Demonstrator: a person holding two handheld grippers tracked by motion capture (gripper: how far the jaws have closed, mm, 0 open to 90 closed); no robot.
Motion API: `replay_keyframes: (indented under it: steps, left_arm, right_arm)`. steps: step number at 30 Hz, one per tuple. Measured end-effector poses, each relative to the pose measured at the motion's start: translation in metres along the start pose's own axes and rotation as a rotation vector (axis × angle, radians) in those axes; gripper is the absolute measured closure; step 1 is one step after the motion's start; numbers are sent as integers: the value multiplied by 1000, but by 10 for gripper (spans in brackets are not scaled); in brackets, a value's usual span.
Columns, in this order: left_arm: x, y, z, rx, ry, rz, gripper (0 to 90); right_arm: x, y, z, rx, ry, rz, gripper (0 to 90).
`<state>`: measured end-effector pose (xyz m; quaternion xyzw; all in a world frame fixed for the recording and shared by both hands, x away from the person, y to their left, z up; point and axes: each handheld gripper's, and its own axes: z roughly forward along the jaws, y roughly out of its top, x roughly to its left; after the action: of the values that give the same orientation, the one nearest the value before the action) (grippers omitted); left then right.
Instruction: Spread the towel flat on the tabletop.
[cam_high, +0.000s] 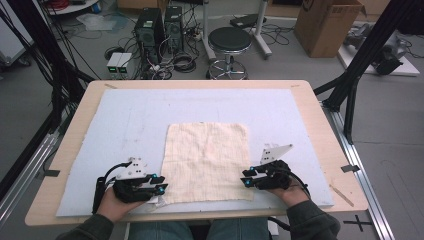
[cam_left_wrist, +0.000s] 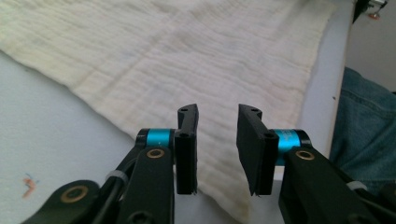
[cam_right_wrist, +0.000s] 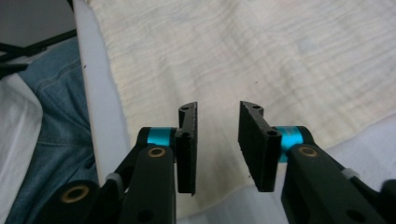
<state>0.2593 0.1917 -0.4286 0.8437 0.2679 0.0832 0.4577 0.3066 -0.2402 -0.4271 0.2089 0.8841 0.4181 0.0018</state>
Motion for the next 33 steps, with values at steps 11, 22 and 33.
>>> replay_keyframes:
  steps: [11,22,33]
  left_arm:
    - [15,9,2,-78,28,-57,576]
    - [17,19,12,-93,70,-54,450]
    - [23,25,14,-140,107,-78,426]
  right_arm:
    - [-9,7,5,-67,-14,36,492]
    - [-18,16,5,-116,-40,76,320]
    - [-24,25,14,-111,-68,72,286]
